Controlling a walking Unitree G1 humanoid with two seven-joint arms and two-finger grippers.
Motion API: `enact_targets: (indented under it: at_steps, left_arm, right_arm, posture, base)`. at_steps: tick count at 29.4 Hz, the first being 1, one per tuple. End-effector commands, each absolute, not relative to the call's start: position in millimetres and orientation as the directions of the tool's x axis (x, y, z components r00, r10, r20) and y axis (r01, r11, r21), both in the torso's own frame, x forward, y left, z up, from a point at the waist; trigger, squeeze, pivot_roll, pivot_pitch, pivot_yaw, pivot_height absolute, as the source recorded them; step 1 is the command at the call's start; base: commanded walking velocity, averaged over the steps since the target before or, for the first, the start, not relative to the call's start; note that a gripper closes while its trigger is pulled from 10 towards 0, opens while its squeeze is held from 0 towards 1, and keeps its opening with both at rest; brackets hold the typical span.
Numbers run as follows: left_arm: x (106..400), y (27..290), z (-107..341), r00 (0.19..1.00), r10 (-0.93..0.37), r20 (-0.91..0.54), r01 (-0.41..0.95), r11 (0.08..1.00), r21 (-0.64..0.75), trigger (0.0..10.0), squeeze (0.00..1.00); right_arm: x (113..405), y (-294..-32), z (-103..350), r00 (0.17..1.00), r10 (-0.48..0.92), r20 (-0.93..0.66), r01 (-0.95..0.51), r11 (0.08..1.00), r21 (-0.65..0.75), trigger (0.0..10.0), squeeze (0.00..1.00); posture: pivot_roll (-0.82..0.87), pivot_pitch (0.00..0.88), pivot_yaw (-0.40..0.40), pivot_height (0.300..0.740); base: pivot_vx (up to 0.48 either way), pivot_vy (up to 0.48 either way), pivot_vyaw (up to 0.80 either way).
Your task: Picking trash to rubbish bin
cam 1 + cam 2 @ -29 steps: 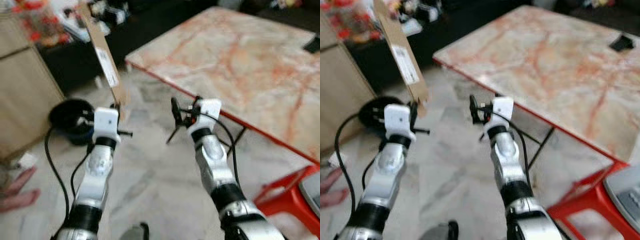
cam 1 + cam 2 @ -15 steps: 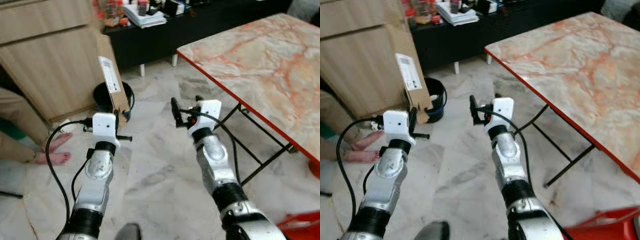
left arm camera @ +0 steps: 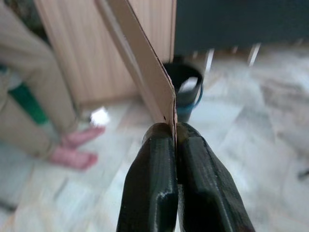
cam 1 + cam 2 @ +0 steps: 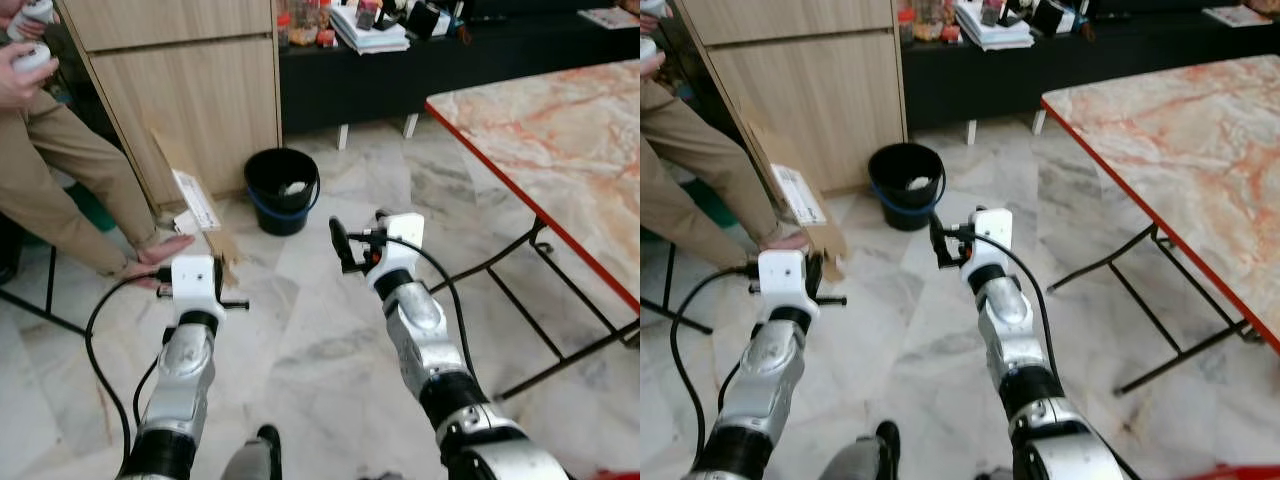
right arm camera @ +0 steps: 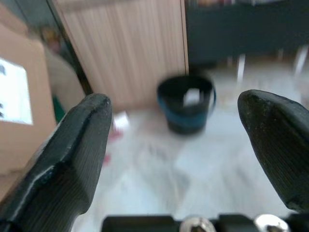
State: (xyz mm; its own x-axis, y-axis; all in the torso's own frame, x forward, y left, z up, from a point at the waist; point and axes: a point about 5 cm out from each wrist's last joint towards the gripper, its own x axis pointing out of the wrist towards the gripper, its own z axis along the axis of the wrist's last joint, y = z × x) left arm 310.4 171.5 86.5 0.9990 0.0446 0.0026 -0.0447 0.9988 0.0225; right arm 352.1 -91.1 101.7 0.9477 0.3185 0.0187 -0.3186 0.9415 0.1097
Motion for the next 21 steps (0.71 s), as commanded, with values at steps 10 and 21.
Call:
enact_targets:
  at_steps: [10, 21]
  left_arm:
    - [275, 201, 11, 0.953, 0.093, -0.289, -0.072, 0.994, 0.085, 10.0, 0.0]
    - [240, 215, -30, 0.867, 0.163, -0.471, -0.108, 0.984, 0.141, 10.0, 0.0]
  right_arm:
    - [308, -135, 12, 0.902, 0.194, -0.385, -0.144, 0.977, 0.155, 10.0, 0.0]
    - [275, -148, -24, 0.816, 0.146, -0.56, -0.085, 0.987, 0.135, 10.0, 0.0]
  posture:
    - [0.08, 0.198, -0.073, 0.74]
    - [0.06, 0.199, -0.08, 0.74]
  base:
    - [0.0, 0.0, 0.0]
    - [0.165, 0.0, 0.0]
